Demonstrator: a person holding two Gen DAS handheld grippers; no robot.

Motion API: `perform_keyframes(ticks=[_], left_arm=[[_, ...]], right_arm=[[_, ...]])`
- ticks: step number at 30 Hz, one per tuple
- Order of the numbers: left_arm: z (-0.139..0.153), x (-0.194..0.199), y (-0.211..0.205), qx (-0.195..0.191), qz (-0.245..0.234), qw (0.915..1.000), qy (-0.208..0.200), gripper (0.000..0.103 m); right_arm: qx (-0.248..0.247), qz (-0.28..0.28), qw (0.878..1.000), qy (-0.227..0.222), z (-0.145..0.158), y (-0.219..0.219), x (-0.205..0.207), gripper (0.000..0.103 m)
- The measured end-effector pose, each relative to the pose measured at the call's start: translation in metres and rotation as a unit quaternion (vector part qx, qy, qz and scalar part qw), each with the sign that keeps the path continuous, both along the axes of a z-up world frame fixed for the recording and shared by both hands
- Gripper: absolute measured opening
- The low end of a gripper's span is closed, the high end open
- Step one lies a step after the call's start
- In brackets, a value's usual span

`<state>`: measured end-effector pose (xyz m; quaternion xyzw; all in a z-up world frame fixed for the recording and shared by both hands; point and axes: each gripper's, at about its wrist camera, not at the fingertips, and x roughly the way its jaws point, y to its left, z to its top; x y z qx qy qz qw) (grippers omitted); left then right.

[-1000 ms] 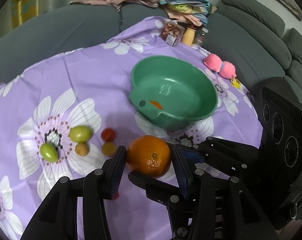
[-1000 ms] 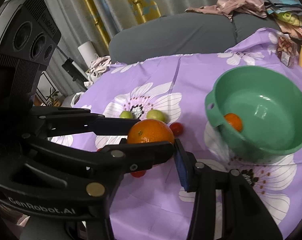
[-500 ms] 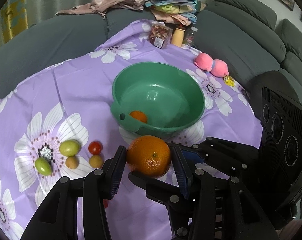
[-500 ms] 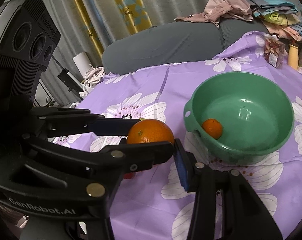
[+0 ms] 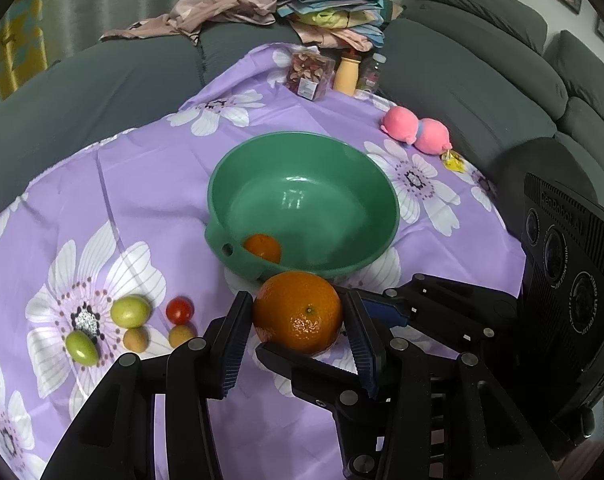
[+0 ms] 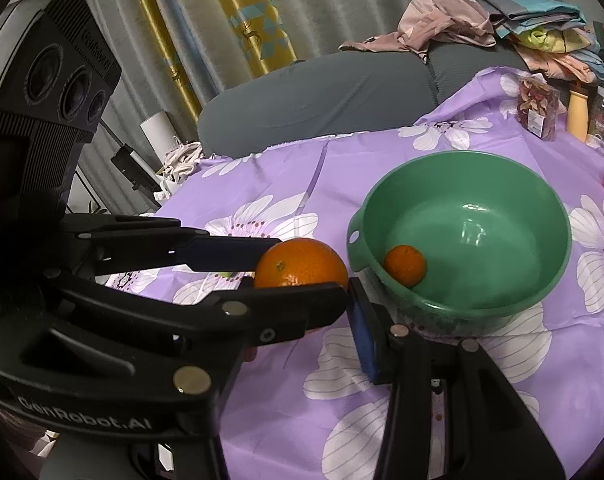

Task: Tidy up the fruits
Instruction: 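Lift the larger orange with the left gripper and carry it over the bowl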

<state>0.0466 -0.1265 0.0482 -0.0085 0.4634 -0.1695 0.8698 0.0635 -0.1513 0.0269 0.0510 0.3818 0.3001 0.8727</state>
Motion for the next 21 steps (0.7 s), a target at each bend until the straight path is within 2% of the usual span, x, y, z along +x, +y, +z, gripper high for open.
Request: perform_keyframes(ticks=[21], left_arm=[[0.005, 0.017, -0.014, 0.004, -0.02, 0.9997, -0.01, 0.046]], right_arm=[[0.001, -0.021, 1.0, -0.015, 0.004, -0.014, 0.008, 0.046]])
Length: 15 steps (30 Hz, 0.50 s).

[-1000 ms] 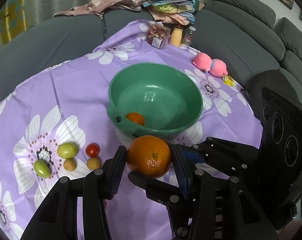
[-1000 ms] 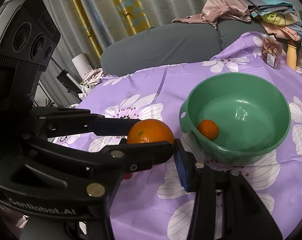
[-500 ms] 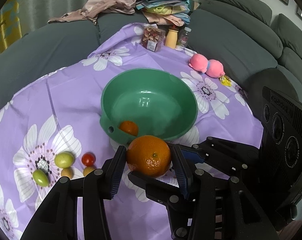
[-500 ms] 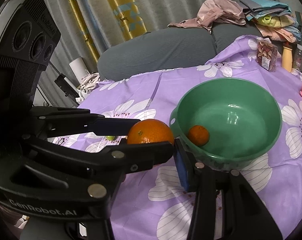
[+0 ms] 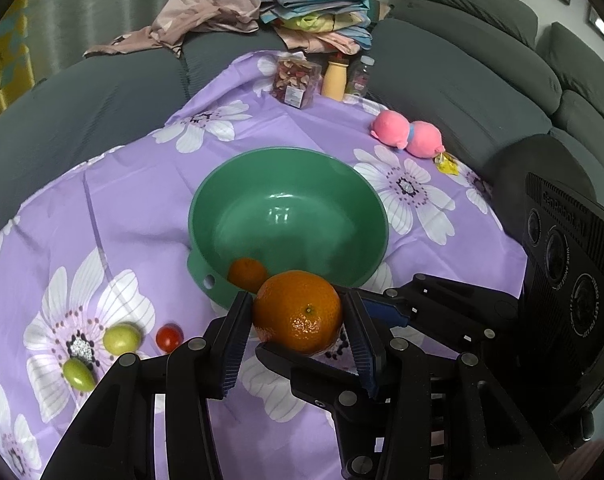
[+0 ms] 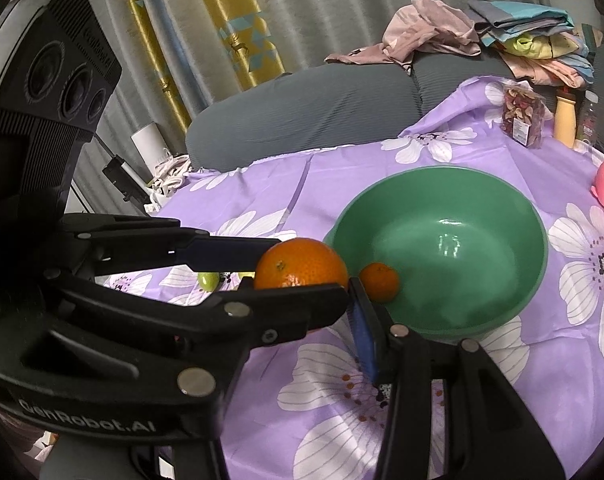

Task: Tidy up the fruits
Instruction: 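Lift the larger orange with the left gripper and carry it over the bowl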

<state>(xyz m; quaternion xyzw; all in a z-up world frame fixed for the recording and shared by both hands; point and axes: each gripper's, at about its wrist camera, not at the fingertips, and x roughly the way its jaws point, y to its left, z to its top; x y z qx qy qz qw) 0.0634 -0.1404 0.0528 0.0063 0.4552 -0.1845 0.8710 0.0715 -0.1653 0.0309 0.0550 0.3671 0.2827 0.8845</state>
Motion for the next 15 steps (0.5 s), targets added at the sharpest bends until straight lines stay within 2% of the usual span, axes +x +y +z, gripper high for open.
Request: perform_keyframes(ticks=[15], left_arm=[[-0.003, 0.017, -0.009, -0.004, -0.009, 0.9999, 0.002, 0.046]], right_arm=[[0.002, -0.015, 1.0, 0.0, -0.004, -0.01, 0.009, 0.046]])
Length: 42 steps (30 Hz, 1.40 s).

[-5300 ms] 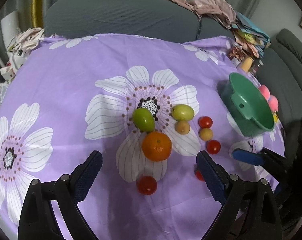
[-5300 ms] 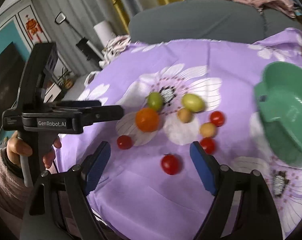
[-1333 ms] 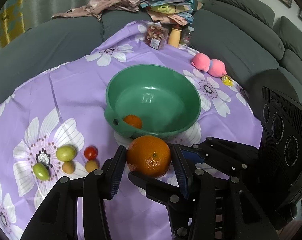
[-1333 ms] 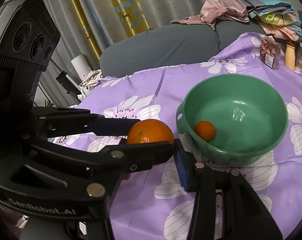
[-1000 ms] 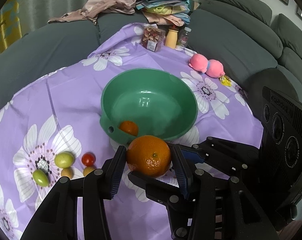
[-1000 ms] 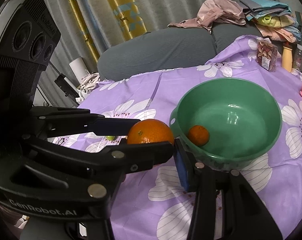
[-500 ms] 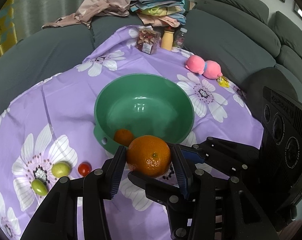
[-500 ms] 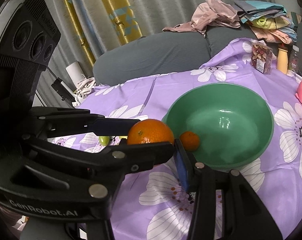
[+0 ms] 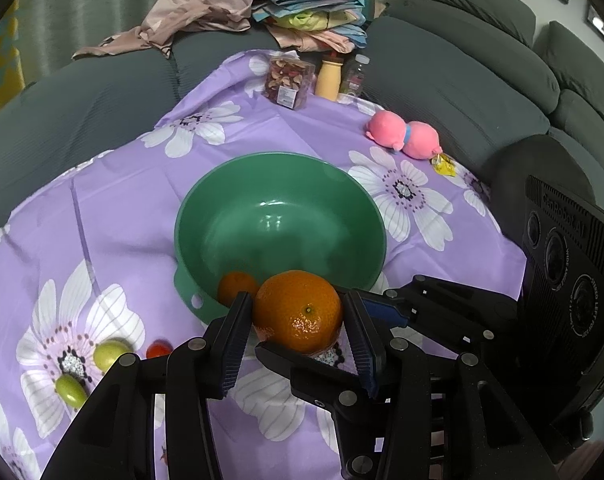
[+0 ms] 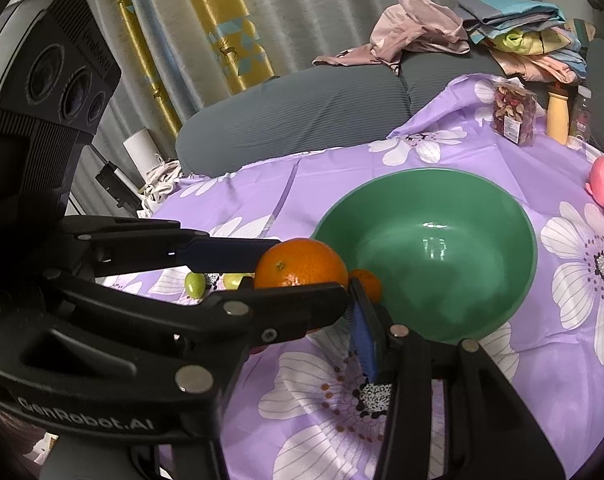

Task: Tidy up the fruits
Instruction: 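Lift the larger orange with the left gripper and carry it over the bowl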

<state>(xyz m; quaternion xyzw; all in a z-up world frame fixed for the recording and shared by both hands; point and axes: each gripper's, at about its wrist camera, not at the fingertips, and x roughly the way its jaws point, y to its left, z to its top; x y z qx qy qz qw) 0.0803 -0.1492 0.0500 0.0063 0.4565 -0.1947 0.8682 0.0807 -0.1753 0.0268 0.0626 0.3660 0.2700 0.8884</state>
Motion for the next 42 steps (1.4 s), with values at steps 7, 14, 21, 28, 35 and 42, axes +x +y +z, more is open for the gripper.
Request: perform_keyframes(ticks=[7, 14, 21, 28, 35, 42], left_arm=[[-0.002, 0.009, -0.005, -0.001, -0.006, 1.0, 0.002, 0.046], [-0.005, 0.018, -0.01, -0.007, -0.012, 0.9999, 0.006, 0.046], [-0.01, 0.026, -0.012, -0.016, -0.015, 0.9997, 0.012, 0.046], [-0.015, 0.032, -0.014, -0.02, -0.018, 0.9995, 0.018, 0.046], [-0.022, 0.041, -0.014, -0.033, -0.02, 0.9988, 0.031, 0.046], [-0.031, 0.047, -0.014, -0.04, -0.021, 0.9981, 0.043, 0.046]], right_arm=[[-0.001, -0.007, 1.0, 0.002, -0.002, -0.005, 0.006, 0.046], [-0.003, -0.016, 1.0, 0.002, -0.003, -0.01, 0.009, 0.046], [-0.006, -0.023, 1.0, 0.005, -0.006, -0.014, 0.016, 0.046], [-0.007, -0.027, 1.0, 0.011, -0.01, -0.016, 0.021, 0.046], [-0.012, -0.033, 0.999, 0.017, -0.013, -0.018, 0.026, 0.046], [-0.013, -0.036, 0.999, 0.029, -0.02, -0.02, 0.031, 0.046]])
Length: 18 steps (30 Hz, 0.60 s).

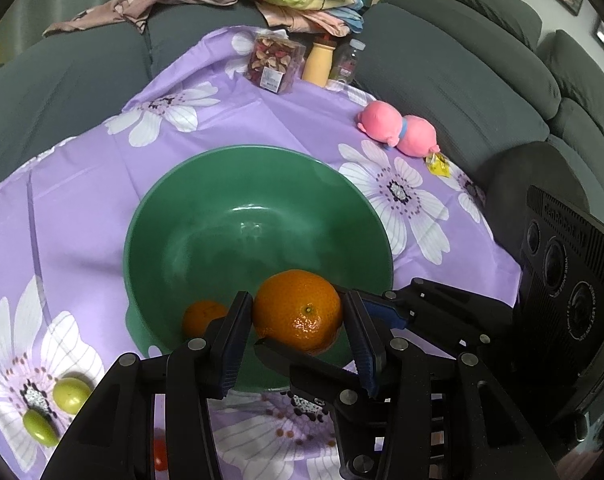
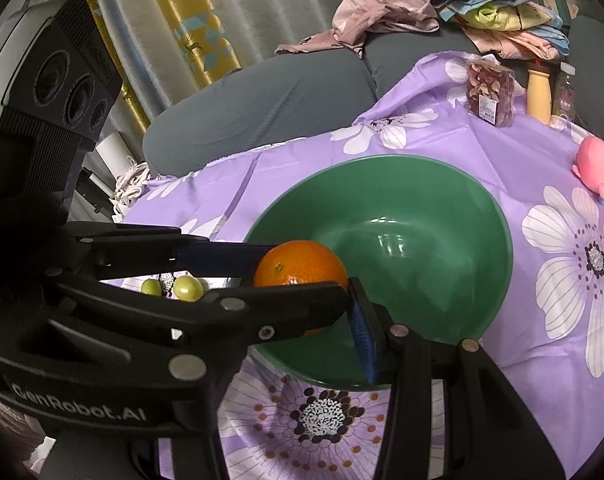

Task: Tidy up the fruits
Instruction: 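Lift the larger orange with the left gripper and carry it over the bowl, then open the left gripper to release the larger orange into the bowl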

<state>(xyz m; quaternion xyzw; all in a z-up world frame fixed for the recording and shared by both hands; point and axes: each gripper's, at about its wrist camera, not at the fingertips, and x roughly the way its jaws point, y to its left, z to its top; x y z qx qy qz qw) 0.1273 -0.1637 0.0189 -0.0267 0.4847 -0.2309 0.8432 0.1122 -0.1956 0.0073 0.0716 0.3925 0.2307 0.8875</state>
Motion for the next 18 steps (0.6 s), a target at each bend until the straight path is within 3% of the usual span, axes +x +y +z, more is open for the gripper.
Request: perform_keyframes(ticks=[18], left_arm=[[-0.018, 0.01, 0.009, -0.039, 0.007, 0.9983, 0.041, 0.046]], right_arm=[[-0.02, -0.001, 0.999, 0.025, -0.01, 0.003, 0.007, 0.047]])
